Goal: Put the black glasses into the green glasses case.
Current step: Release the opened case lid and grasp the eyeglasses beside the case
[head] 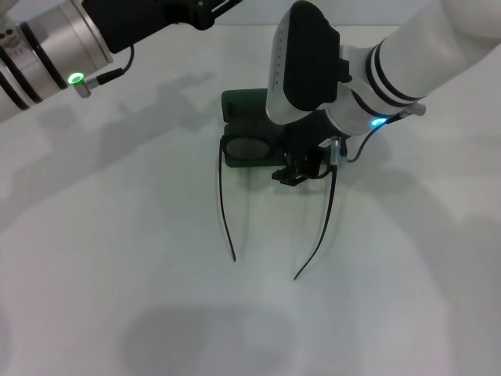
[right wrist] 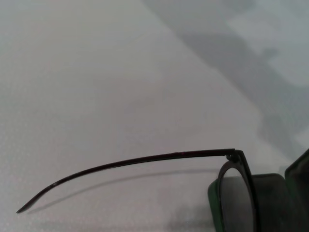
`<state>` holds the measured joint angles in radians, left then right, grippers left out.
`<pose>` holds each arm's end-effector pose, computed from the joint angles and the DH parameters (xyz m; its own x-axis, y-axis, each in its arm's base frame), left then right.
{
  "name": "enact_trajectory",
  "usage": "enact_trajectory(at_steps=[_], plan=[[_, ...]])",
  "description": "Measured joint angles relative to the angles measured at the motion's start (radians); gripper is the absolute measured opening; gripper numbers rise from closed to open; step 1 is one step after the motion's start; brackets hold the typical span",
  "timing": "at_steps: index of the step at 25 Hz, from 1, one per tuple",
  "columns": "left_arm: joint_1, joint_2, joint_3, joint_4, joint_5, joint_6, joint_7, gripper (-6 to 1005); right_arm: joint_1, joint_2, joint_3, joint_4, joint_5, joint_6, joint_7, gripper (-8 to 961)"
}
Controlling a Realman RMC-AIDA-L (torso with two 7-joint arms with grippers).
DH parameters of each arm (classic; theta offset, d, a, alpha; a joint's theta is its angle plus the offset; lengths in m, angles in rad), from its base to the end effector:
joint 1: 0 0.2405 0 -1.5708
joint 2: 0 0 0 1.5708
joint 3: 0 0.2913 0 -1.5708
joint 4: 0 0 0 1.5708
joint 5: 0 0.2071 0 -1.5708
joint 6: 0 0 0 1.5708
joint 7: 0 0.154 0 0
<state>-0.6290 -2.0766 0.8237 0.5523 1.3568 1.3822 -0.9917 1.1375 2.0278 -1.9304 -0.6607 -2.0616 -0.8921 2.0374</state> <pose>-0.2096 0.4139 0.0052 0.6537 -0.1480 0.7422 0.3523 -0.8084 -0.4715 0.0989 0.4413 -0.1428 0.9452 0.0874 0.3145 0.1602 -0.9637 -0.2137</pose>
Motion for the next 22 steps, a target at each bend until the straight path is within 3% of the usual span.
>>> enact_trajectory(at_steps=[11, 22], plan=[[0.003, 0.002, -0.001, 0.0, 0.001, -0.001, 0.005, 522, -0.003, 0.0, -0.011, -0.006, 0.0, 0.011, 0.0, 553], [-0.002, -0.003, 0.0, 0.0, 0.001, -0.026, 0.028, 522, -0.004, 0.0, -0.08, -0.014, 0.014, 0.069, 0.0, 463]])
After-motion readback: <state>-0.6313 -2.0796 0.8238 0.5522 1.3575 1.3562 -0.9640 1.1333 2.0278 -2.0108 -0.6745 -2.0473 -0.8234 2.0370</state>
